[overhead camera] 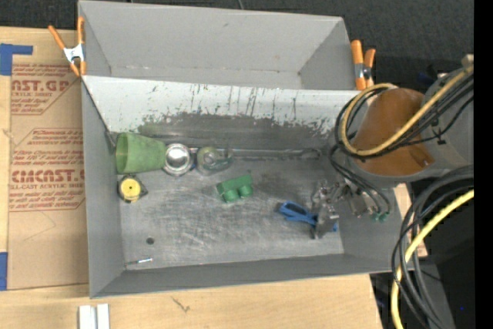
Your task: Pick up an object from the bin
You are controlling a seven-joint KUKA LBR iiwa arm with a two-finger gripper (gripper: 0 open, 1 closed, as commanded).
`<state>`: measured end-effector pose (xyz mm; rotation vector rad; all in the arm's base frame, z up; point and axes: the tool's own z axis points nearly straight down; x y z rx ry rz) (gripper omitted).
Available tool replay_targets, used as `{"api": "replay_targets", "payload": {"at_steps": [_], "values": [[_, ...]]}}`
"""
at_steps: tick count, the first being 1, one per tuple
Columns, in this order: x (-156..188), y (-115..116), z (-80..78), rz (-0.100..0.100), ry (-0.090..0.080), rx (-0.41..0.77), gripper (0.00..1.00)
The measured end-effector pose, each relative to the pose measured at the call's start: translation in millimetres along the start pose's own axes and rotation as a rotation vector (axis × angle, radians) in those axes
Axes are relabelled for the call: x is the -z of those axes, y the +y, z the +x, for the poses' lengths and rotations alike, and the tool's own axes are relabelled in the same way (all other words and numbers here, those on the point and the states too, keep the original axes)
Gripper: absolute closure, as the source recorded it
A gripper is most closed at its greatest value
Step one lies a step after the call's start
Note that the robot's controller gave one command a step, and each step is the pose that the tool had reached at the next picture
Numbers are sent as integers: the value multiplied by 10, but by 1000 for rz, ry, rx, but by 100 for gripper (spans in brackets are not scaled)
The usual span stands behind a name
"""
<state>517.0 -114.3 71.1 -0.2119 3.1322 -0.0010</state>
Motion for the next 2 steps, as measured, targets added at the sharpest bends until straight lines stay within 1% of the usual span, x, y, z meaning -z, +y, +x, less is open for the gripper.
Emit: {"api": "replay_targets", "payload": {"at_steps": [1,2], "values": [[1260,-29,-73,3,-6,230,100],[2796,46,-160,4,-10,217,100]]}}
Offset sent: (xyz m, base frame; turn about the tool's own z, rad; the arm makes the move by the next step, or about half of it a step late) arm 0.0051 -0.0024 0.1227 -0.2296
